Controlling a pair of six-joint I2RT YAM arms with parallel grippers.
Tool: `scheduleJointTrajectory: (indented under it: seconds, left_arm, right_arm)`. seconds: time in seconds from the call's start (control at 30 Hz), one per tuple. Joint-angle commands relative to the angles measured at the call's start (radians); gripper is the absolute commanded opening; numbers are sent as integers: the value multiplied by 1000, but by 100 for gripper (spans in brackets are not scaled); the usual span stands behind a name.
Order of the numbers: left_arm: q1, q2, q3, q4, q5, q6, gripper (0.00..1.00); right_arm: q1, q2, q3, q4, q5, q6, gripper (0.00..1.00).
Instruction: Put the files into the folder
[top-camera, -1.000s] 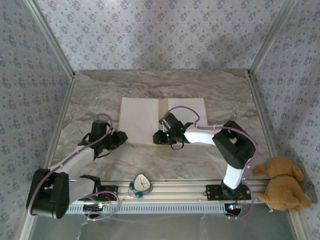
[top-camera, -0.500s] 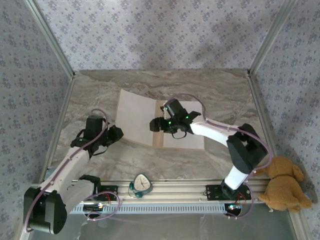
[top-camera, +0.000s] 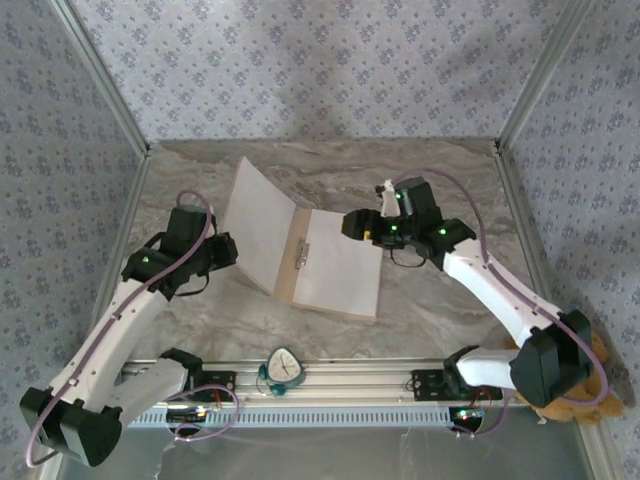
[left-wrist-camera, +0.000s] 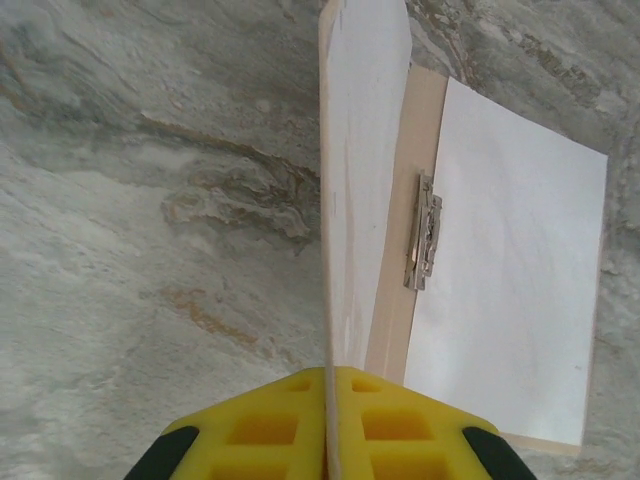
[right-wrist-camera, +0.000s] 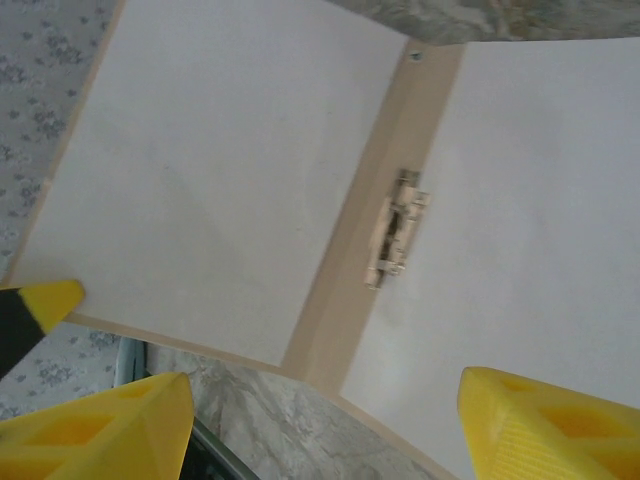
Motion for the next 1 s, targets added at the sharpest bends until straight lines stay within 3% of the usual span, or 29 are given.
scheduleJointTrajectory:
  seconds: [0.0,0.6,0.97]
  left_arm:
    - [-55,30,84,-90,-144,25,10]
    - [-561,319,279,-141,-610,-66,8]
    - [-733,537,397,-81,-630,-28,7]
  right_arm:
    - [-54,-53,-50,-83,-51,-51,72]
    - [-295,-221,-172,-200,-115,-119,72]
    - [-420,-250,-186,-278,-109,-141,72]
